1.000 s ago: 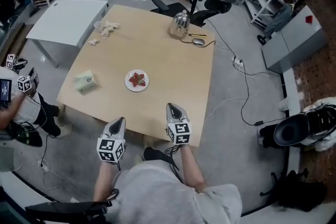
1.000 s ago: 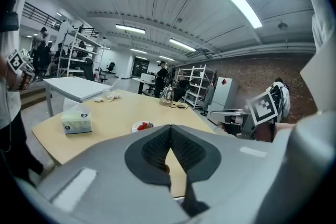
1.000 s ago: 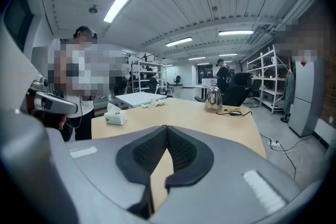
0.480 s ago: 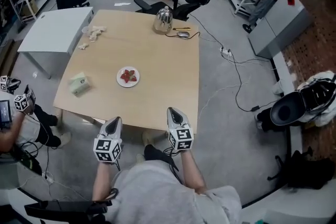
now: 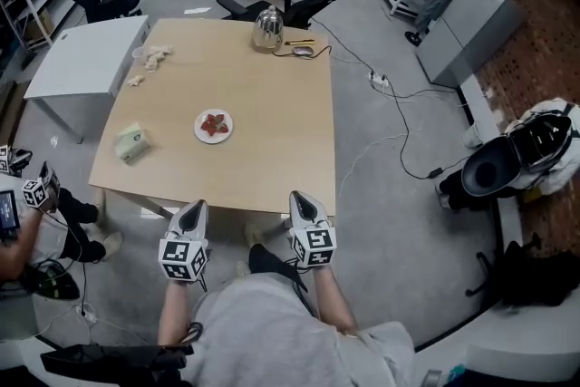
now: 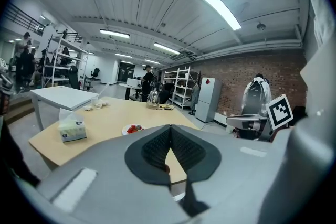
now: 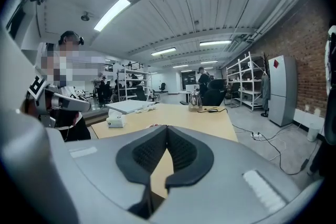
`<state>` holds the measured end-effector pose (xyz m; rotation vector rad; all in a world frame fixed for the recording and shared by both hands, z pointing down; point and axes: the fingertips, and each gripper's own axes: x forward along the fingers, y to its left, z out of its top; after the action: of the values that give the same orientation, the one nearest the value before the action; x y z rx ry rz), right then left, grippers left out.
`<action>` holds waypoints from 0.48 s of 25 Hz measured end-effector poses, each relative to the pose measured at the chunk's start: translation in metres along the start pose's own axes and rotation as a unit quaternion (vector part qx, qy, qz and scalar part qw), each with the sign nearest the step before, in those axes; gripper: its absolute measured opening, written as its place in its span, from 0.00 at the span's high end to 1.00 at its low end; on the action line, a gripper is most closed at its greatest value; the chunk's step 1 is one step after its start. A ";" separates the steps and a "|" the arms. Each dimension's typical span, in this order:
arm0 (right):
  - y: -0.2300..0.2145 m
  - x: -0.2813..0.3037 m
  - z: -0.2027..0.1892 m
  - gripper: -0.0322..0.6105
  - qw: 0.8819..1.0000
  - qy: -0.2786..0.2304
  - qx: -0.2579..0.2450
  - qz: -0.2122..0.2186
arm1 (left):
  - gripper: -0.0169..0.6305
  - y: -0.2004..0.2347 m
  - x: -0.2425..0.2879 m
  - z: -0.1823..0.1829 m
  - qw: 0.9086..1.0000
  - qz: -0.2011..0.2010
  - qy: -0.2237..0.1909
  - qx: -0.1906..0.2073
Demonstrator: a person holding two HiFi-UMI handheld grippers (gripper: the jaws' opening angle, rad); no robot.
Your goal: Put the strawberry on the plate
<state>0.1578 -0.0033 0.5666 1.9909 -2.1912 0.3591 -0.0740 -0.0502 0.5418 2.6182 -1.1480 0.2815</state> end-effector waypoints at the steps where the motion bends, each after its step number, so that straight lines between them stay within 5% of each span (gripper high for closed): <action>1: 0.001 -0.003 -0.001 0.94 1.000 -0.001 0.001 -0.001 | 0.95 -0.001 -0.003 0.000 1.000 0.000 -0.001 0.001; 12: 0.006 -0.018 0.001 0.94 1.000 -0.005 0.004 -0.002 | 0.95 -0.009 -0.016 -0.001 1.000 -0.001 -0.005 0.004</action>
<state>0.1533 0.0143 0.5606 2.0047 -2.1963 0.3578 -0.0780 -0.0324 0.5363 2.6307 -1.1504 0.2750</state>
